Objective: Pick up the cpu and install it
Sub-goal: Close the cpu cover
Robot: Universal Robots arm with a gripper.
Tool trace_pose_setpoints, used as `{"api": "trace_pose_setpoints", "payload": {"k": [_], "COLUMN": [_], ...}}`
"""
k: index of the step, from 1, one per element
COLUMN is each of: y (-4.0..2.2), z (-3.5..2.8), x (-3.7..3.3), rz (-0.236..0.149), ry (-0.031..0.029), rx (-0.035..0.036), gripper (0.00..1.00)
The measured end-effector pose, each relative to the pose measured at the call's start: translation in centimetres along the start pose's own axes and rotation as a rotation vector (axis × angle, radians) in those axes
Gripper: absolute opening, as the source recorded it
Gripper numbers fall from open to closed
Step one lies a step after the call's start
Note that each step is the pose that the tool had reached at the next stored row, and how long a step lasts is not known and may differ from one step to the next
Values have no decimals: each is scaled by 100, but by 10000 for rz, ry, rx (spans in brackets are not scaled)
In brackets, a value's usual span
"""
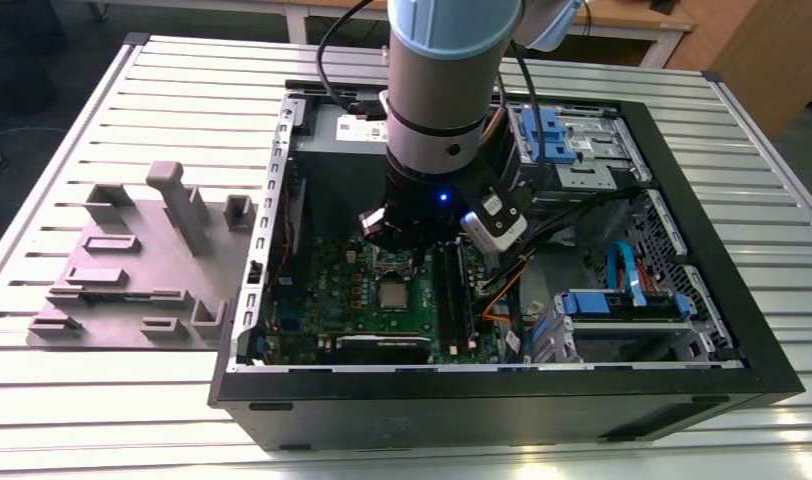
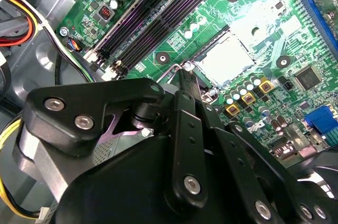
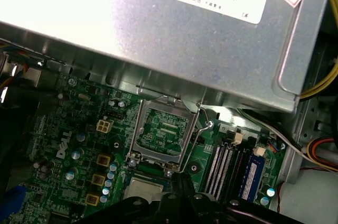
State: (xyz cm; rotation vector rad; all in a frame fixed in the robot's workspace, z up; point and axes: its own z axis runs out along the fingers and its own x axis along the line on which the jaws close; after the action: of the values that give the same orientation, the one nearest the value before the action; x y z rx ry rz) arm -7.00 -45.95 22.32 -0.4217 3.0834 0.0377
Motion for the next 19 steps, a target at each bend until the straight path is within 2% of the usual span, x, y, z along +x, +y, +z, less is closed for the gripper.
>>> {"api": "trace_pose_setpoints", "payload": {"k": [7,8,9,19], "y": [0,0,0,10], "z": [1,7,9,31], "x": [0,0,0,-31], "rz": [-110,-665,-795,-807], "ry": [3,13,15,3], "rx": [-3,-22,-25,-66], "gripper": [10,10,10,10]}}
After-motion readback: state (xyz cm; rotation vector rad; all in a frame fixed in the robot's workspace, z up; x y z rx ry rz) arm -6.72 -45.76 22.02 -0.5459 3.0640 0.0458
